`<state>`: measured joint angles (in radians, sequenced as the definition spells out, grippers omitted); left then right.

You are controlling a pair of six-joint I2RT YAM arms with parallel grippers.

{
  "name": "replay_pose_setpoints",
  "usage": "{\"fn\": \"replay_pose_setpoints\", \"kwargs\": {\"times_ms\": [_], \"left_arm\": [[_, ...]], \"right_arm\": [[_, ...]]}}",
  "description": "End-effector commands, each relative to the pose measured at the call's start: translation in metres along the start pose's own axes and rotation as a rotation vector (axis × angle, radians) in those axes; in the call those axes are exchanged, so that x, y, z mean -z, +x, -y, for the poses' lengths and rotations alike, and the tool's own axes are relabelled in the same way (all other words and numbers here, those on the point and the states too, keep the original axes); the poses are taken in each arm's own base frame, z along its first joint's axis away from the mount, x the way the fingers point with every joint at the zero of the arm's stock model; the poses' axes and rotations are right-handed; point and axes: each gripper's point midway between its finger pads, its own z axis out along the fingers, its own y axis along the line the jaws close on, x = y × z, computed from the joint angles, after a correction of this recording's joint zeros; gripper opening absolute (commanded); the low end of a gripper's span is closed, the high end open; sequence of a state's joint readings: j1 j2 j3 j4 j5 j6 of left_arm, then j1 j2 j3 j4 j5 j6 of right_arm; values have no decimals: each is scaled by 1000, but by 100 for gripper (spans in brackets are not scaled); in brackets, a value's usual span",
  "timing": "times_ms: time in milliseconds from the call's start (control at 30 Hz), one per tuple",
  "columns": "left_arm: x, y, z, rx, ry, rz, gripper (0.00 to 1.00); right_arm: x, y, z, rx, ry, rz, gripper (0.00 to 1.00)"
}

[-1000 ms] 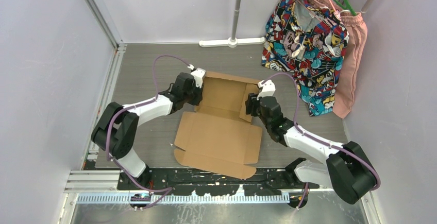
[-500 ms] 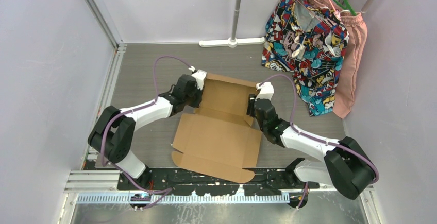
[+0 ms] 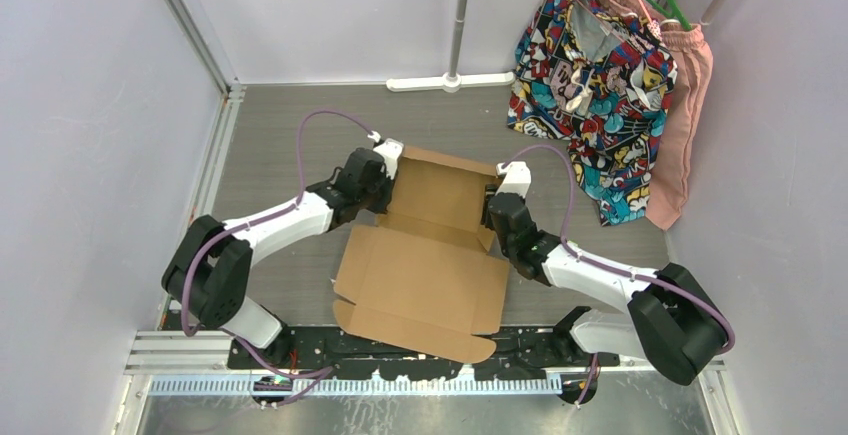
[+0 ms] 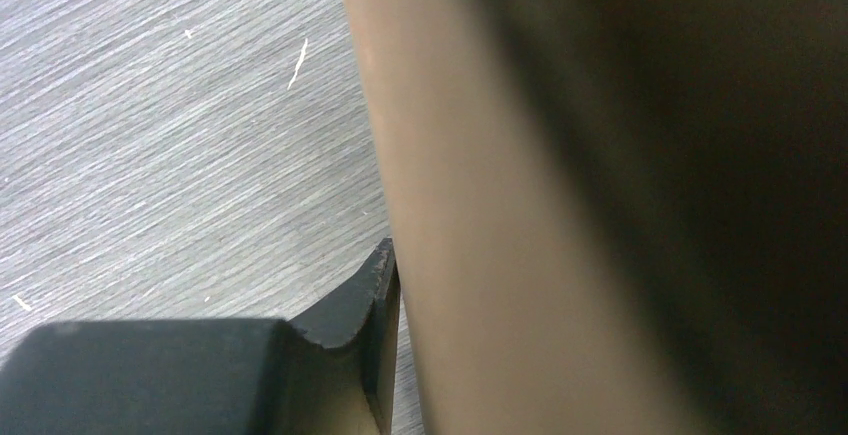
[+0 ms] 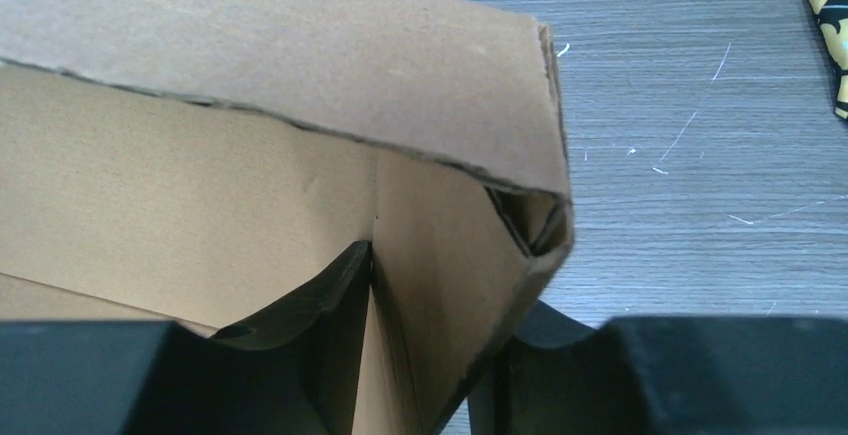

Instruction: Fold the paper box

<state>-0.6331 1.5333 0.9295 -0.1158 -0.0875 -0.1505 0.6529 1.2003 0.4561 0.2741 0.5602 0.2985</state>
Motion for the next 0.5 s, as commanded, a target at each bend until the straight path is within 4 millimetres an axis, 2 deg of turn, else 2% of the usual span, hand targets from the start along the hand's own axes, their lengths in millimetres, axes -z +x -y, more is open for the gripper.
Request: {"fn": "replay_pose_setpoints", "kwargs": {"times_ms": [0,100,467], "left_arm": [[21,-35,12,2,35,87,18],[24,-36,12,4,26,86,18],[32,-39,14,2,-21,69,18]], "right_arm": [[0,-26,5,-49,54,67,36],[0,-27,5,-53,56,68,31],[-3,-33,4,-34,80,57,25]]}}
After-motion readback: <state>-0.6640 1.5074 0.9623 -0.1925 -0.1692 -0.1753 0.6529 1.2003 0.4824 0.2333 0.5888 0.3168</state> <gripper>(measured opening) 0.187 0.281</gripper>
